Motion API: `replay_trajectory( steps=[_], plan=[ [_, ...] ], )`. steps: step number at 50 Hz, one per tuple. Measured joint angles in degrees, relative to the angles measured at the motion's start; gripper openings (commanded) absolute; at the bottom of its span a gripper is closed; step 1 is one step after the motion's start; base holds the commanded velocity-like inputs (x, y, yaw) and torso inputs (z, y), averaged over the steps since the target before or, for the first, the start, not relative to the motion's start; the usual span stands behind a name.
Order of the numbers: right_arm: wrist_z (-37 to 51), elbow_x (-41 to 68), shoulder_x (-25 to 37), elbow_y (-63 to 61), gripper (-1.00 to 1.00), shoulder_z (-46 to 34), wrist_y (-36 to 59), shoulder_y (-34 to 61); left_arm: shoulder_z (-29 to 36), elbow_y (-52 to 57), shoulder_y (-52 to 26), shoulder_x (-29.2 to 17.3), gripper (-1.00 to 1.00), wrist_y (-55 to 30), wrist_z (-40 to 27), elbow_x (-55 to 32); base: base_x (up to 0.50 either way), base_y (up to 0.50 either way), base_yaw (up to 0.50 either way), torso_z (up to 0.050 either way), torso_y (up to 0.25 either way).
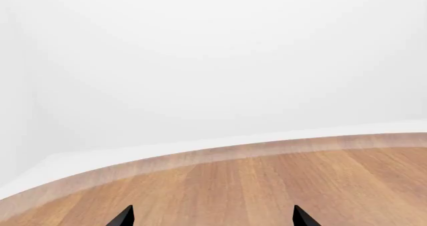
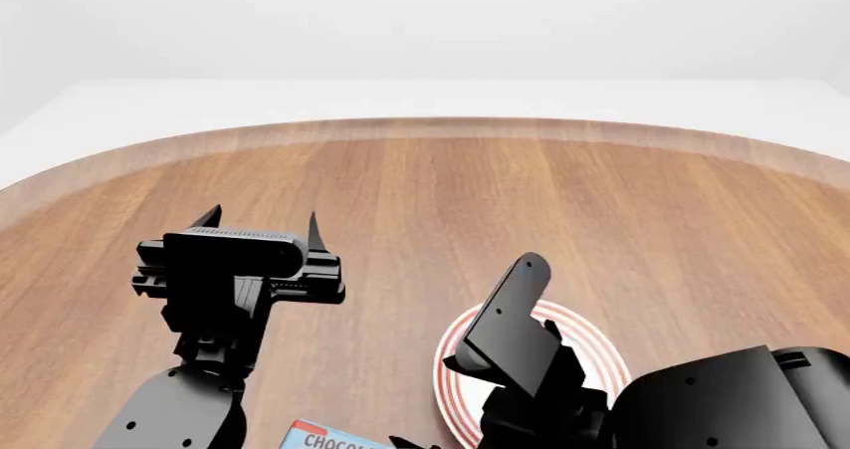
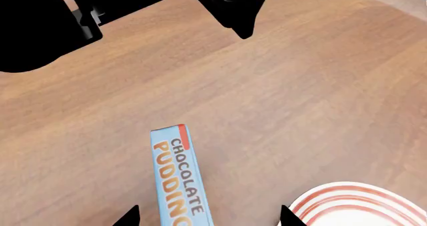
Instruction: Put the chocolate pudding to the right of the plate.
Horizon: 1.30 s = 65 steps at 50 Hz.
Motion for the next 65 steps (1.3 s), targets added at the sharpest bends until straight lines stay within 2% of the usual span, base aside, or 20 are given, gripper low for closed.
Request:
replay_trajectory(
  steps=[65],
  plan=[
    [-19.7, -23.1, -2.0, 14.8, 1.00, -22.0, -9.3, -0.8, 1.1, -0.9, 0.6, -1.2, 1.00, 1.6, -1.4, -1.6, 0.00, 0.00, 0.00, 0.000, 0.000]
  ],
)
